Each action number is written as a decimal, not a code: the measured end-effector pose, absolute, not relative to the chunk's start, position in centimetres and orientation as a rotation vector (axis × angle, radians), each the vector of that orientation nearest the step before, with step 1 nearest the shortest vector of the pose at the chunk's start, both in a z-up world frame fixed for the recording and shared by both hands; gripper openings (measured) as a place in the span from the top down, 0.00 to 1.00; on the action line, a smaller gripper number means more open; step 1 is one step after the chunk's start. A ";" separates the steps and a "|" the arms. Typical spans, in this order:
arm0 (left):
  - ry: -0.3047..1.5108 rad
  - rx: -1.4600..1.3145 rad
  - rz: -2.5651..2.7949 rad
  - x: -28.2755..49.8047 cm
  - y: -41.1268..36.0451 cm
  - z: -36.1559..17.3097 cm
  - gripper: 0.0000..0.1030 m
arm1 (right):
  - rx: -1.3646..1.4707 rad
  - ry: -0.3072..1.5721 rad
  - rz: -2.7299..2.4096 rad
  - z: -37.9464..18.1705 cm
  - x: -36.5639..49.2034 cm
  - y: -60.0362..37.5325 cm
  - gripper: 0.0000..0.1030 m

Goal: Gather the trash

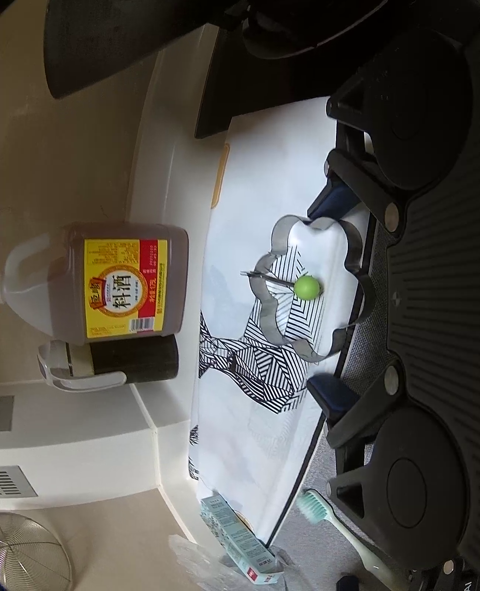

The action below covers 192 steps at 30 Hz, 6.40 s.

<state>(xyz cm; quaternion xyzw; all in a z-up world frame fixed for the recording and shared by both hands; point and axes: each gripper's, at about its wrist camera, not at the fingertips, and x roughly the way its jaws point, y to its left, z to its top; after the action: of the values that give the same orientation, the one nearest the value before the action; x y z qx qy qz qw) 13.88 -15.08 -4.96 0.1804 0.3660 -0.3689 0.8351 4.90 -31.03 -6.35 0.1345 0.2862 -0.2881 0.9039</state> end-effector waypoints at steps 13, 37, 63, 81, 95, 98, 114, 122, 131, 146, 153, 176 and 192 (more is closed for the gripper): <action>0.647 0.308 -0.822 13.6 -14.2 -5.9 0.00 | 0.230 0.642 -0.601 -6.5 5.9 -30.5 0.00; 0.646 0.309 -0.822 13.6 -14.2 -6.0 0.00 | 0.230 0.647 -0.603 -6.6 6.1 -30.5 0.00; 0.669 0.264 -0.818 12.2 -12.0 -2.6 0.88 | 0.315 0.495 -0.541 -5.2 4.3 -31.0 0.22; 0.594 0.250 -0.785 8.8 -10.1 0.1 0.88 | 0.306 0.453 -0.526 -4.6 3.7 -30.6 0.22; 0.527 0.176 -0.698 0.6 -0.5 5.3 0.90 | 0.290 0.322 -0.415 -1.7 -2.1 -26.3 0.22; 0.517 0.176 -0.692 -1.7 1.7 5.6 0.90 | 0.261 0.302 -0.356 -0.3 -5.8 -23.8 0.22; 0.583 0.125 -0.609 -15.1 12.0 2.0 0.90 | 0.091 0.409 -0.040 -0.1 -18.7 -9.6 0.22; 0.624 0.107 -0.508 -17.7 15.1 -0.4 0.93 | 0.001 0.551 0.021 -3.9 -20.3 -4.6 0.22; 0.661 0.080 -0.483 -16.6 15.5 -2.7 0.94 | -0.051 0.626 0.033 -5.8 -19.7 -2.5 0.22; 0.731 0.097 -0.472 -14.5 14.7 -5.0 0.94 | -0.059 0.713 0.050 -7.7 -17.4 -2.0 0.22; 0.739 0.090 -0.476 -14.3 14.5 -5.2 0.94 | -0.070 0.722 0.055 -8.0 -17.2 -1.9 0.22; 0.752 0.094 -0.469 -14.2 14.5 -5.7 0.94 | -0.088 0.763 0.069 -8.4 -16.4 -1.8 0.22; 0.834 0.132 -0.425 -13.0 13.7 -7.6 0.94 | -0.108 0.805 0.077 -9.8 -15.4 -1.4 0.21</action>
<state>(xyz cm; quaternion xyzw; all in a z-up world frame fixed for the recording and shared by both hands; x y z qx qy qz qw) -13.04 13.72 -7.62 0.0634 0.4017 -0.2047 0.8903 -15.42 -1.39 -9.77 -0.0527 0.3916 0.0375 0.9178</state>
